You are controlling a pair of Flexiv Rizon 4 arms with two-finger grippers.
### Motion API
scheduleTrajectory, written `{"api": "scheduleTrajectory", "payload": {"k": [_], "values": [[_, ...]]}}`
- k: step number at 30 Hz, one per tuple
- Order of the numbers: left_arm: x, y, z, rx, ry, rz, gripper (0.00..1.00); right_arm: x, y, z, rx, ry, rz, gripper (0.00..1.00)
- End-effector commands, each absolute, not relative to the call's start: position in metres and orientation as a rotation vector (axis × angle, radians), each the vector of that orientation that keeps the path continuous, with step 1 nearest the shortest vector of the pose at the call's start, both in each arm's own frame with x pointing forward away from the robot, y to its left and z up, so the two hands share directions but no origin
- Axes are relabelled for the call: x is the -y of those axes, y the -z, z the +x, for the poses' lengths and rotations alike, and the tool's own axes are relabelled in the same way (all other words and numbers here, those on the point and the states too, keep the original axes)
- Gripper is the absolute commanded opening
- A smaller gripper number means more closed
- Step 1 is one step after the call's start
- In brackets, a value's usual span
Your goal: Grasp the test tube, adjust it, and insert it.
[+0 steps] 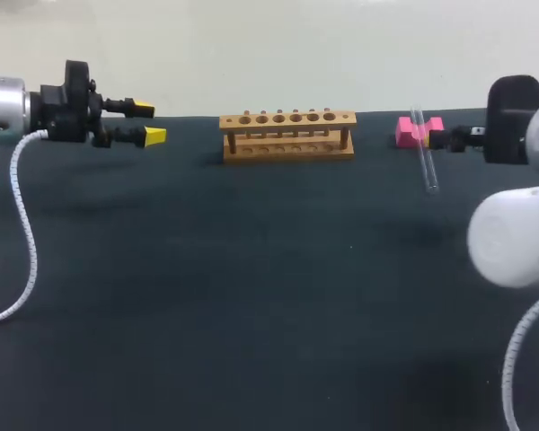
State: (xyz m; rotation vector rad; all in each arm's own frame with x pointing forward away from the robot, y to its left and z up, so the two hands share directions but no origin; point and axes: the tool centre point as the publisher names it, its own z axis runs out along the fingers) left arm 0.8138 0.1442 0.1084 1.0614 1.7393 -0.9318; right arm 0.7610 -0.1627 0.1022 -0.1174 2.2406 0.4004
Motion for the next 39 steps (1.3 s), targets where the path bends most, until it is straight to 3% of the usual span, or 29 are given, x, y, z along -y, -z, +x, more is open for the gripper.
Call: {"api": "scheduleTrajectory", "payload": {"k": [1,39], "values": [[-0.145,-0.107,0.814,-1.734,0.932,1.061,1.00,0.154,-0.093,0.771,-2.265,0.092,0.143,1.00],[-0.145,-0.107,0.814,-1.734,0.932,1.061,1.00,0.153,-0.024,0.833,-2.292,0.154,0.158,1.00]]}}
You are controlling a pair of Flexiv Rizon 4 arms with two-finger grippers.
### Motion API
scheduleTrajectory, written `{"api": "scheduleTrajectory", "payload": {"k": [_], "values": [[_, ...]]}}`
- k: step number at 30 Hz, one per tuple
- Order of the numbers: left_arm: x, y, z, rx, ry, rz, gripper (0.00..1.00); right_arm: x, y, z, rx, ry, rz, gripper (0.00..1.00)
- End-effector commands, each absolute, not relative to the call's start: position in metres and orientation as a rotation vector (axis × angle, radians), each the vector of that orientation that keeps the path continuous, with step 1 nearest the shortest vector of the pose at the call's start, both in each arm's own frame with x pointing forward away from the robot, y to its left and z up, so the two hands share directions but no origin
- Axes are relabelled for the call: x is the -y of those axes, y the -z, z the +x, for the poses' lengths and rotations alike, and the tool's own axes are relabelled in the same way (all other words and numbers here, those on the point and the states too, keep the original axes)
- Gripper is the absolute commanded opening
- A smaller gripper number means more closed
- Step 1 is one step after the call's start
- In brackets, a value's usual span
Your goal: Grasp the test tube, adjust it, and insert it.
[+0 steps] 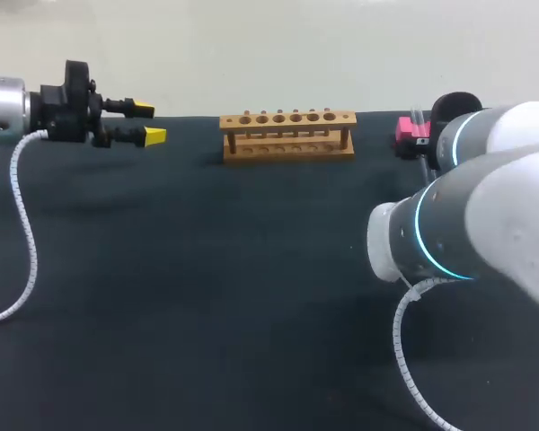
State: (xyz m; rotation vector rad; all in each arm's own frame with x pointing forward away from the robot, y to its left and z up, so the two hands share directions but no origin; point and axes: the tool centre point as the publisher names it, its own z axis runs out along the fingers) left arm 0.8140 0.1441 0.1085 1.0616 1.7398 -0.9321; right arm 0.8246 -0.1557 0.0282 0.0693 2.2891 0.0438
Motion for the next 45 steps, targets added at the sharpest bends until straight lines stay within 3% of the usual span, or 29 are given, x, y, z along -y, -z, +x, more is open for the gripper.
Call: {"api": "scheduleTrajectory", "payload": {"k": [1,35,39,41,42,45], "values": [[-0.145,-0.107,0.814,-1.734,0.932,1.061,1.00,0.154,-0.023,0.834,-2.294,0.153,0.157,1.00],[-0.145,-0.107,0.814,-1.734,0.932,1.061,1.00,0.167,-0.003,0.851,-2.322,0.007,0.073,1.00],[-0.145,-0.107,0.814,-1.734,0.932,1.061,1.00,0.167,-0.002,0.851,-2.325,-0.005,0.055,0.91],[-0.145,-0.107,0.814,-1.734,0.932,1.061,1.00,0.167,-0.001,0.852,-2.324,-0.017,0.045,0.71],[-0.145,-0.107,0.814,-1.734,0.932,1.061,1.00,0.166,-0.001,0.853,-2.324,-0.018,0.041,0.67],[-0.145,-0.107,0.814,-1.734,0.932,1.061,1.00,0.166,-0.001,0.854,-2.322,-0.024,0.027,0.64]]}}
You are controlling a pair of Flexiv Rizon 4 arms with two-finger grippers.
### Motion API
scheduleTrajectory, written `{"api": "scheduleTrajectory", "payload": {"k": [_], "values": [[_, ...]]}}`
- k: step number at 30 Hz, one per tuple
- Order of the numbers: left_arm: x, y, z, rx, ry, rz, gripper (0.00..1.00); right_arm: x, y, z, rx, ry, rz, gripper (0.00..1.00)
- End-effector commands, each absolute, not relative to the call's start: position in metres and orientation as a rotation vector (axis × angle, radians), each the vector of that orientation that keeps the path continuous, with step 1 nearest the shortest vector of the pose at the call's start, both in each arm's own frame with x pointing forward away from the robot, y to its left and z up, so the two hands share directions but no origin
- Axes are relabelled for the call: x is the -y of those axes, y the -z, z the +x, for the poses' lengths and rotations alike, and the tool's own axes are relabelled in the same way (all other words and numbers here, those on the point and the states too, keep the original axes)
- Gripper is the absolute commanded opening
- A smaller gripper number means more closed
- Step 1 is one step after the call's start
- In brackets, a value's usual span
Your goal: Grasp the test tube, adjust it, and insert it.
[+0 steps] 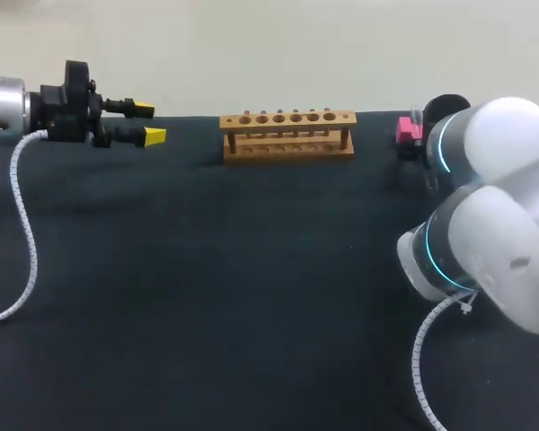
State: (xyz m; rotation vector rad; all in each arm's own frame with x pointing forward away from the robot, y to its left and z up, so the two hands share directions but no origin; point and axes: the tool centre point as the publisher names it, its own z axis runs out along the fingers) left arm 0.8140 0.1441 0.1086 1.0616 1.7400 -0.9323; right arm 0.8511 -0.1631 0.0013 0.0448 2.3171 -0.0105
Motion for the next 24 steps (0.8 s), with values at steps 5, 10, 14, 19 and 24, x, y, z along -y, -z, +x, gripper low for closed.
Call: {"api": "scheduleTrajectory", "payload": {"k": [5,10,14,19,24], "values": [[-0.1448,-0.1073,0.8137,-1.734,0.932,1.061,1.00,0.1645,0.0009,0.8571,-2.326,-0.035,0.007,0.65],[-0.1448,-0.1073,0.8137,-1.734,0.932,1.061,1.00,0.1627,0.0031,0.8607,-2.327,-0.055,-0.003,0.55],[-0.1448,-0.1073,0.8137,-1.734,0.932,1.061,1.00,0.1624,0.0040,0.8619,-2.329,-0.067,-0.012,0.57],[-0.1448,-0.1073,0.8137,-1.734,0.932,1.061,1.00,0.1632,0.0056,0.8617,-2.335,-0.073,-0.008,0.08],[-0.1448,-0.1073,0.8137,-1.734,0.932,1.061,1.00,0.1639,0.0055,0.8604,-2.337,-0.075,0.001,0.00]]}}
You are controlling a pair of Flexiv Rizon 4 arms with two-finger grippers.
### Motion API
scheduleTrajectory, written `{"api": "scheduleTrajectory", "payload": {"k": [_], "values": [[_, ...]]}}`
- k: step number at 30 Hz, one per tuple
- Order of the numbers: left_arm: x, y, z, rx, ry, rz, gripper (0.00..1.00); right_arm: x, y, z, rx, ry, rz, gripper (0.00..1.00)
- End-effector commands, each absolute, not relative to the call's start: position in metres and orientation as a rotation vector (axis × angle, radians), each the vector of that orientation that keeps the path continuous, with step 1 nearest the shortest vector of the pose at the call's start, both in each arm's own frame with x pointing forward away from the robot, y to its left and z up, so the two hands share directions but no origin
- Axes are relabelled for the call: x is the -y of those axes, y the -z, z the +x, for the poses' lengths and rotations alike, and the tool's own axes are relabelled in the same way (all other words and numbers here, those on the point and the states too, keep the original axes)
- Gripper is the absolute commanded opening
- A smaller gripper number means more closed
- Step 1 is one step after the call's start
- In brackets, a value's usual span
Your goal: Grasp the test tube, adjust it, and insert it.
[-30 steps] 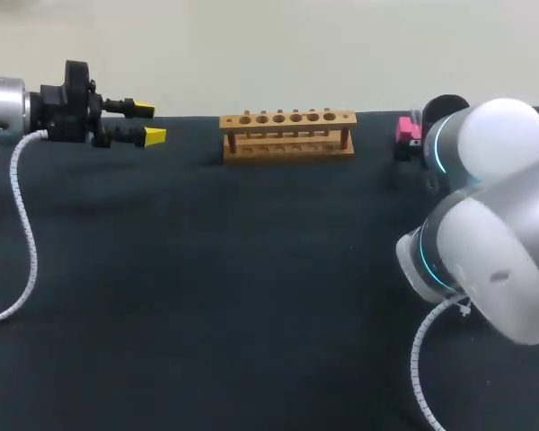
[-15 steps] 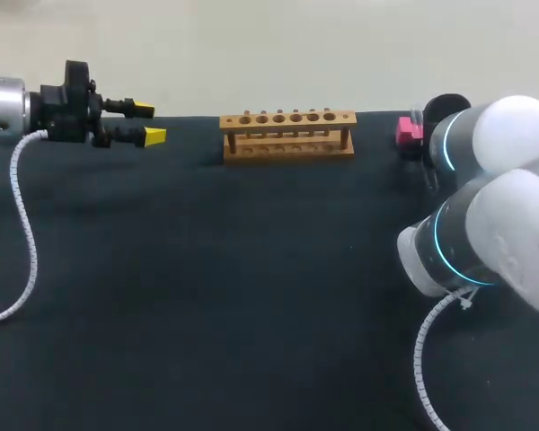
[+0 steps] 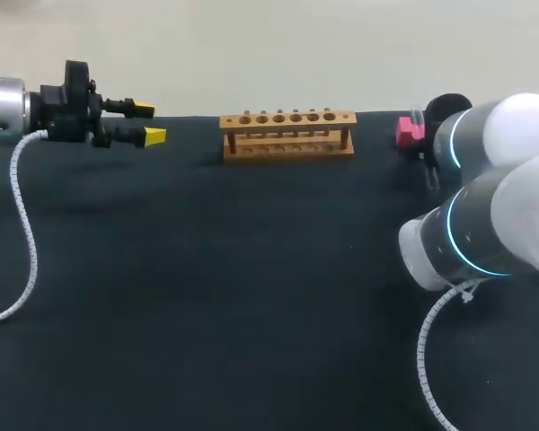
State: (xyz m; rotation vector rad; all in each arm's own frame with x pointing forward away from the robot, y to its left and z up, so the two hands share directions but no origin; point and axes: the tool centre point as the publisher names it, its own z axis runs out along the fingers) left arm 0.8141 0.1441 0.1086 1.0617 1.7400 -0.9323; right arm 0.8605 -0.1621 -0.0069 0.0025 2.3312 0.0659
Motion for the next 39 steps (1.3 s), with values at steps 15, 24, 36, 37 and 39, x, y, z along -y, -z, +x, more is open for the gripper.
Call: {"api": "scheduleTrajectory", "payload": {"k": [15,24,36,37,39], "values": [[-0.145,-0.107,0.814,-1.734,0.932,1.061,1.00,0.156,-0.017,0.838,-2.351,-0.081,0.083,0.00],[-0.145,-0.107,0.814,-1.734,0.932,1.061,1.00,0.138,-0.047,0.811,-2.369,-0.055,0.088,0.00],[-0.145,-0.107,0.814,-1.734,0.932,1.061,1.00,0.105,-0.076,0.785,-2.361,-0.083,0.148,0.00],[-0.145,-0.107,0.814,-1.734,0.932,1.061,1.00,0.101,-0.078,0.783,-2.360,-0.080,0.143,0.00],[-0.145,-0.107,0.814,-1.734,0.932,1.061,1.00,0.096,-0.082,0.779,-2.352,-0.094,0.132,0.00]]}}
